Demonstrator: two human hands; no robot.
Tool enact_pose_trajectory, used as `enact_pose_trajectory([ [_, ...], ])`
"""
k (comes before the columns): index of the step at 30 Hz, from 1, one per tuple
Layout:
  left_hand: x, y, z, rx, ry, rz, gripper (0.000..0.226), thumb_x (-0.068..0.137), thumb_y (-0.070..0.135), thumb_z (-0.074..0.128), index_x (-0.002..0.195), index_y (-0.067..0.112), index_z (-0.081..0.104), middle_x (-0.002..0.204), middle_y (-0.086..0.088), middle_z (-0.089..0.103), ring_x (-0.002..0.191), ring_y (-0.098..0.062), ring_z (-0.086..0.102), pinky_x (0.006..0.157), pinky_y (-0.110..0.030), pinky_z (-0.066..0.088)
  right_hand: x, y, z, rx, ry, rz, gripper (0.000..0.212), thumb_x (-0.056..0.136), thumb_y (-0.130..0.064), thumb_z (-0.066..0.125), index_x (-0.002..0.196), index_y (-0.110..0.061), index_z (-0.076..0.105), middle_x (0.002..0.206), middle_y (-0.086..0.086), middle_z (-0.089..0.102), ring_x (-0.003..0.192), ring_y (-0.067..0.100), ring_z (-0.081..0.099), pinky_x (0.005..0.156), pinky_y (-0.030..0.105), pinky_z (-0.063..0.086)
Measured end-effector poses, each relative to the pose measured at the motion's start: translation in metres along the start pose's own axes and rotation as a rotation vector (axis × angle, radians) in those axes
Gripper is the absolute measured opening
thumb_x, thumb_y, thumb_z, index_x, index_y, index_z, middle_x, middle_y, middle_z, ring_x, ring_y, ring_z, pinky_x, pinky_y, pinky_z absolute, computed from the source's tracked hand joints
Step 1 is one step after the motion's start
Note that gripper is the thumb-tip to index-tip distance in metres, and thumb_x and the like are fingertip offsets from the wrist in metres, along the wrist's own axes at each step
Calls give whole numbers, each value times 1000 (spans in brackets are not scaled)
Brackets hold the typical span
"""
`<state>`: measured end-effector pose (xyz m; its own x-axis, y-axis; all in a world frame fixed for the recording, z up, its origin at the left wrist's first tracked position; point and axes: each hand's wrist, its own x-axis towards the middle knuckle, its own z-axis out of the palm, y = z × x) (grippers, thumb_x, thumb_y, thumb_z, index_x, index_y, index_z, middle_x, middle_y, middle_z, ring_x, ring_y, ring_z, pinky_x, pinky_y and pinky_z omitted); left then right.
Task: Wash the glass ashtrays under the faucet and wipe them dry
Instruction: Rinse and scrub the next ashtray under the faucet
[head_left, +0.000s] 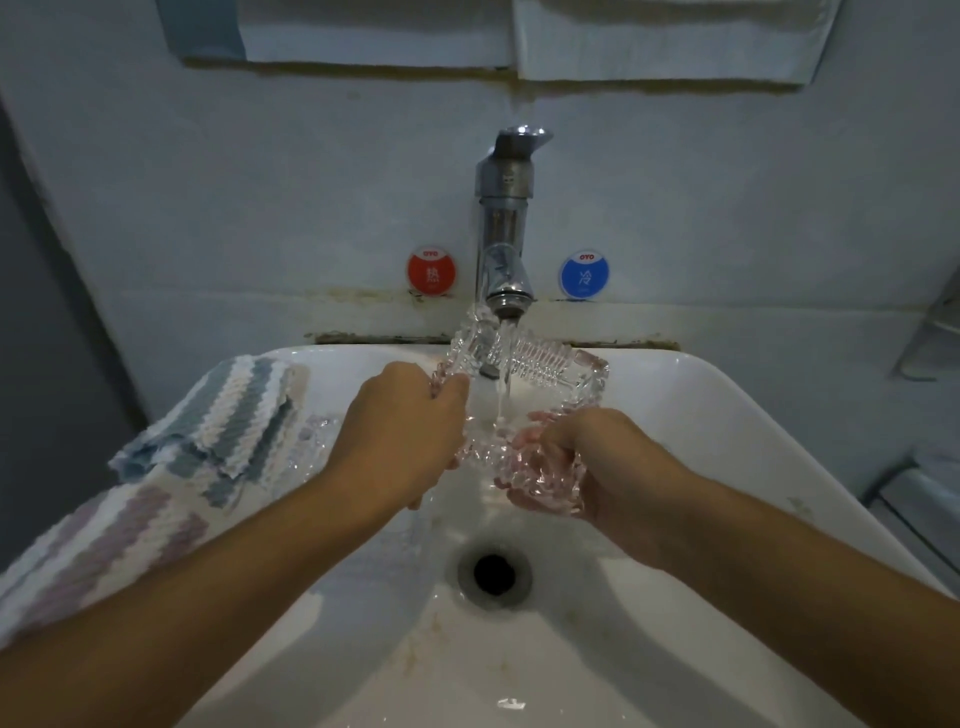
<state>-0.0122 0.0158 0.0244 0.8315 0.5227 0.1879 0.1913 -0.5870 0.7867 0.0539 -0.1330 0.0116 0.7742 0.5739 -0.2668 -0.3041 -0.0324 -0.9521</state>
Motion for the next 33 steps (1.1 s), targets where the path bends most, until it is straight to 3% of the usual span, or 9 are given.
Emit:
enact_pose_trajectory([
  [3, 0, 0, -2, -16, -1, -4, 47, 103, 34, 48, 75, 2, 67, 62, -11, 67, 26, -8, 46, 35, -23, 38, 7, -6, -9, -137, 116, -92, 32, 75, 0, 56, 107, -2, 61, 109, 18, 72, 90, 34, 74, 87, 51, 57],
  [7, -3, 0, -1, 55, -48, 14, 51, 102, 41, 50, 79, 0, 70, 65, -13, 68, 24, -7, 43, 36, -22, 38, 14, -23, -28, -536, 166, -168, 29, 90, -12, 73, 118, -10, 64, 98, 11, 73, 68, 19, 75, 56, 27, 60],
  [9, -4, 0, 0, 74, -97, 8, 49, 102, 41, 49, 82, 1, 69, 68, -14, 69, 23, -6, 41, 37, -21, 38, 13, -30, -36, -694, 95, -137, 26, 88, -8, 73, 113, -2, 70, 90, 13, 75, 65, 20, 74, 55, 26, 59],
  [13, 0, 1, -8, -45, -242, -78, 33, 98, 23, 56, 85, -6, 68, 56, -8, 63, 31, -14, 41, 35, -21, 36, 11, -45, -45, -715, -10, -114, 25, 85, 9, 70, 109, 3, 73, 89, 16, 77, 74, 31, 76, 66, 36, 63],
  [17, 1, 9, -16, -91, -390, -122, 23, 96, 10, 61, 92, -12, 65, 67, -17, 64, 36, -13, 46, 37, -23, 41, 9, -52, -49, -701, -18, -107, 23, 86, 15, 63, 101, 2, 75, 93, 17, 77, 76, 34, 75, 63, 36, 63],
  [23, -1, 11, -15, -162, -536, -201, 21, 97, 2, 50, 88, -11, 64, 75, -22, 66, 44, -17, 51, 41, -27, 47, 12, -50, -53, -721, 7, -128, 19, 95, 6, 54, 100, 5, 72, 91, 23, 75, 76, 38, 72, 58, 37, 62],
  [28, 1, 7, -13, -213, -548, -253, 23, 96, -1, 42, 104, -10, 62, 76, -23, 62, 47, -20, 52, 42, -29, 48, 13, -42, -42, -739, 69, -94, 22, 97, 1, 47, 94, 3, 69, 86, 25, 73, 62, 28, 65, 49, 29, 56],
  [30, 2, 4, -12, -229, -565, -274, 25, 97, 2, 41, 106, -8, 62, 80, -24, 60, 48, -20, 52, 43, -29, 48, 12, -34, -35, -766, 92, -79, 28, 102, -15, 46, 87, -2, 66, 79, 16, 71, 59, 23, 62, 52, 27, 54],
  [33, 1, 3, -11, -221, -616, -269, 26, 98, 5, 42, 105, -7, 64, 80, -23, 61, 51, -19, 53, 45, -29, 49, 14, -21, -34, -882, 71, -110, 58, 97, -59, 47, 85, -6, 64, 75, 8, 67, 54, 15, 61, 46, 23, 51],
])
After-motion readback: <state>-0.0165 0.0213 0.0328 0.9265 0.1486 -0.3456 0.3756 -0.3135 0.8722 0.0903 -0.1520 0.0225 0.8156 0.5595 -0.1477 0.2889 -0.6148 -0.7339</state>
